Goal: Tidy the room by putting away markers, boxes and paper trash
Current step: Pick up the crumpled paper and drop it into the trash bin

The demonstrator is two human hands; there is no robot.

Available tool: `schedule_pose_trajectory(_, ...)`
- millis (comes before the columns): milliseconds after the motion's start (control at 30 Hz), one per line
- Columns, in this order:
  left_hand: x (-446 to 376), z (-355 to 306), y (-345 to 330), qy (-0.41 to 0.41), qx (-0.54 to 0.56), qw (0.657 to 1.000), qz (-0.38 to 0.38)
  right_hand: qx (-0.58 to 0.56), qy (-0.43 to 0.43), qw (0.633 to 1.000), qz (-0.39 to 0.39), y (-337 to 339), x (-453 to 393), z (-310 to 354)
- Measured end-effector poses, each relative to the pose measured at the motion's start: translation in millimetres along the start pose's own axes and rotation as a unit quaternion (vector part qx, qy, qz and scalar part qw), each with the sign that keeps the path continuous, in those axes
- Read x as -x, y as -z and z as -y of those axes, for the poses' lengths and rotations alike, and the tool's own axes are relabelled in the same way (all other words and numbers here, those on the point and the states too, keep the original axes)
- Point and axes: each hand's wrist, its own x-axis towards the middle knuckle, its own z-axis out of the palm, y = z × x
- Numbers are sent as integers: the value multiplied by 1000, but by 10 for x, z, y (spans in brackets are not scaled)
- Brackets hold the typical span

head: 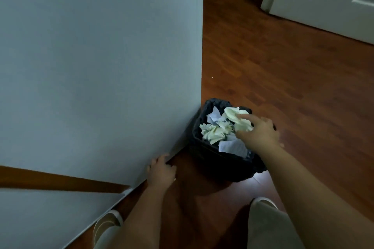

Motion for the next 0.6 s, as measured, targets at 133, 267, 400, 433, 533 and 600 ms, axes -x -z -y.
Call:
schedule_pose_trajectory(133,-209,385,-170,24,-89,994,65,77,94,989,-83,-329,-66,-45)
schedule_pose_trajectory(267,-345,597,-398,-26,-139,984,109,127,248,960,-33,-799,-201,-40)
schedule_pose_trajectory(400,-472,732,-590,-40,-116,985,125,156,245,946,144,-1072,-632,-116)
schedule_pose_trajectory(433,-493,754,-629,-31,-89,988,121,164,239,941,175,-1096,-737,-140)
schedule_pose_trajectory(533,-567,819,-760,6,-37,991,126,231,231,915,236,-1175,-985,-184)
schedule_pose_trajectory(600,-614,866,-857,11,-56,986,158,292,247,889,251,-1227,-1089,-179)
